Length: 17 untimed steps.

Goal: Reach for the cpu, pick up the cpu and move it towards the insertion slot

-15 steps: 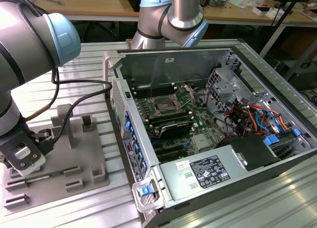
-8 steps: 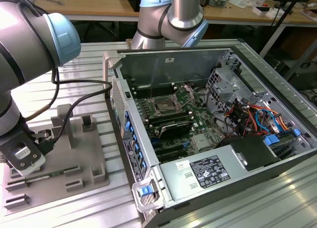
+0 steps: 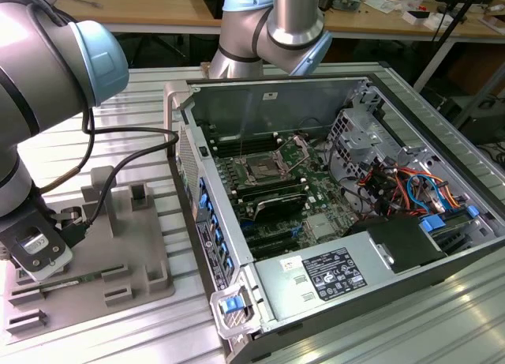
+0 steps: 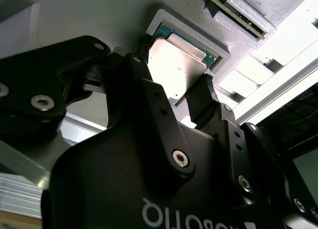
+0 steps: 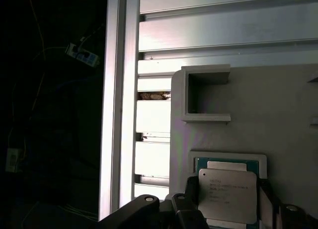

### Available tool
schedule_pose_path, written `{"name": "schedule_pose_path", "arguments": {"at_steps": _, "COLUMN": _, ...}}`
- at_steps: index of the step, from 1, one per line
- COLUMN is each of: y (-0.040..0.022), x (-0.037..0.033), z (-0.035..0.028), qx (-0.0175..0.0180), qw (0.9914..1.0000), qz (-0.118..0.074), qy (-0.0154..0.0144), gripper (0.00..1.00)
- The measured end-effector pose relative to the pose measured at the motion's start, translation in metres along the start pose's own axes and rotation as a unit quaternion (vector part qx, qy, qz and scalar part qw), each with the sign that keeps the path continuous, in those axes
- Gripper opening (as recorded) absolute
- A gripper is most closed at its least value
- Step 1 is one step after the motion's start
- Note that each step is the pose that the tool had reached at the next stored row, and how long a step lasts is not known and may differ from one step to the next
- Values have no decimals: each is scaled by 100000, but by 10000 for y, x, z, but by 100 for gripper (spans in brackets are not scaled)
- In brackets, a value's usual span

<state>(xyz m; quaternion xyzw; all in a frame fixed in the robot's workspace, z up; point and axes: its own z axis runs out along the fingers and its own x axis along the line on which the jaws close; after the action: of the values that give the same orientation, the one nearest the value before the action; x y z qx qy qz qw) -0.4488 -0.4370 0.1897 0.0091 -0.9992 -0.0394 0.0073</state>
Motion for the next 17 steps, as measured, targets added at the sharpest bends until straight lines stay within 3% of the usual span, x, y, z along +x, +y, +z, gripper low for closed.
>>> {"name": "schedule_pose_path", "arguments": {"at_steps": 17, "y": 3, "x": 1, "z": -37, "qx": 13, "qw": 100000, "qz": 3, "qy": 20, "gripper": 55}}
